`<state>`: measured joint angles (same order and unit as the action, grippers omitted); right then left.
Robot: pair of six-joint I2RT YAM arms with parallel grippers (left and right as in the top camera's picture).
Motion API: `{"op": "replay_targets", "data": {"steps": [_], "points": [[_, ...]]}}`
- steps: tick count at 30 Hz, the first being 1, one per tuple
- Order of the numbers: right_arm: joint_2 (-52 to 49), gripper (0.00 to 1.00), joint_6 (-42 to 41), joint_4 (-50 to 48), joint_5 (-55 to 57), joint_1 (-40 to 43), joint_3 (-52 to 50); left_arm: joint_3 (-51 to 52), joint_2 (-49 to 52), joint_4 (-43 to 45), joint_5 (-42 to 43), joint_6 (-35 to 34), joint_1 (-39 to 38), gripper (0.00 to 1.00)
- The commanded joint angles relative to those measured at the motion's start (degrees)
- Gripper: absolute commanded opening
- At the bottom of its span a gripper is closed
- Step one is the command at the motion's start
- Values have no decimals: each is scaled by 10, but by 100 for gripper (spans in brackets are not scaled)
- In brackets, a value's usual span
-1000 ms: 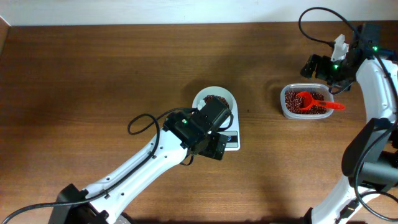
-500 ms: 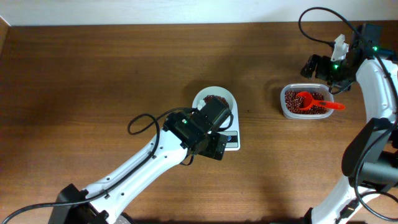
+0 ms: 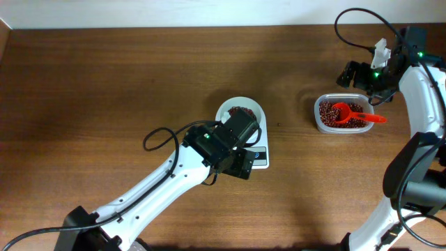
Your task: Scoop item into bowl and weigh 50g on scale
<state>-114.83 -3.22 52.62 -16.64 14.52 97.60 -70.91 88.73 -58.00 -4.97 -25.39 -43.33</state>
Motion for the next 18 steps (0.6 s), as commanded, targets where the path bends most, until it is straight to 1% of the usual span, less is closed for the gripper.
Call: {"op": "replay_targets", "data": {"steps": [1,5,8,10,11,15,18], "points": [[0,99,-2,0,-8,-3,1,2,2,-1,-7,-7,-2,99],[1,99,-2,0,-7,-3,1,2,2,-1,-7,-7,-2,99],[30,99,-2,0,-7,-3,1,2,2,-1,-7,-7,-2,99],[113,99,-2,0,-7,-3,1,2,2,-1,-7,-7,-2,99],[131,99,-2,0,-7,-3,1,2,2,-1,-7,-7,-2,99],[263,99,-2,1,-7,-3,1,2,2,-1,-7,-7,-2,99],[329,99,-2,1,-7,-3,1,2,2,-1,-7,-7,-2,99]]}}
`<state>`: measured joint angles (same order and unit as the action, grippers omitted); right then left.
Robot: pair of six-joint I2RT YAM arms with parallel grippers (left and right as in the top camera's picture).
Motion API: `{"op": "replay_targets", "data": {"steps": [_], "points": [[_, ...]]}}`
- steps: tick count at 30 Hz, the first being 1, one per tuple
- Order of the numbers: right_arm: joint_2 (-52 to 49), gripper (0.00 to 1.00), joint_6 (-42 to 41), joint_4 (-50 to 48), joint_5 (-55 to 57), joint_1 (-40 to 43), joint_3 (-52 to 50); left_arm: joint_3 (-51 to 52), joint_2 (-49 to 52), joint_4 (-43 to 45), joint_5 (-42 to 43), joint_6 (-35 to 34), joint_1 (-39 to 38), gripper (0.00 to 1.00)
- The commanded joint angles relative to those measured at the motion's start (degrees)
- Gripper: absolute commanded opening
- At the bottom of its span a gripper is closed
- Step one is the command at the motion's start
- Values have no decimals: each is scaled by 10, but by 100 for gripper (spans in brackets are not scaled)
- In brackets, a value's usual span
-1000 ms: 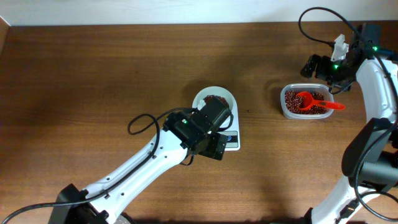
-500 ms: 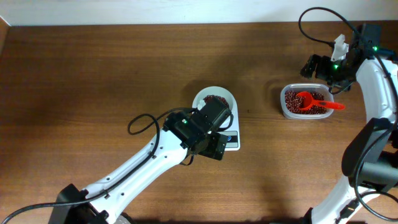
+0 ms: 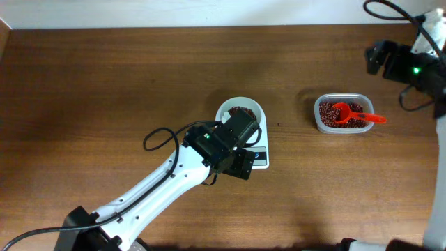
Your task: Scoop item into bowl and weigh 50g on scale
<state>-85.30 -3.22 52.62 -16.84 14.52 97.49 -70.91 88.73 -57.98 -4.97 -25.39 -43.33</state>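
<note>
A white bowl (image 3: 237, 109) holding red beans sits on the white scale (image 3: 259, 159) at the table's middle. My left gripper (image 3: 238, 132) hangs over the bowl's near side. Its own wrist hides its fingers, so its state does not show. To the right stands a clear container (image 3: 322, 123) of red beans, and a red scoop (image 3: 347, 113) lies in it with its handle pointing right. My right gripper (image 3: 380, 57) is at the far right, behind and to the right of the container. It is apart from the scoop and too small to read.
The brown wooden table (image 3: 104, 84) runs to a pale wall along the back edge. The left arm's white links and black cable (image 3: 157, 136) cross the front middle. The right arm (image 3: 435, 77) runs down the right edge.
My right gripper has moved from just behind the container's right end to farther back and right, away from the scoop. The left arm, bowl, scale and scoop have not moved.
</note>
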Motion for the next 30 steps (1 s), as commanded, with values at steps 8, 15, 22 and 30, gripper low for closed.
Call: {"op": "replay_targets", "data": {"steps": [8,15,22,30], "points": [[67,99,-2,5,2,-7,-22,2,2,-1,-7,-7,-2,99],[91,99,39,-235,57,-103,-341,2,2,-1,-7,-7,-2,99],[188,99,38,-449,60,-119,-655,2,2,-1,-7,-7,-2,99],[319,99,33,-584,62,-119,-863,2,2,-1,-7,-7,-2,99]]}}
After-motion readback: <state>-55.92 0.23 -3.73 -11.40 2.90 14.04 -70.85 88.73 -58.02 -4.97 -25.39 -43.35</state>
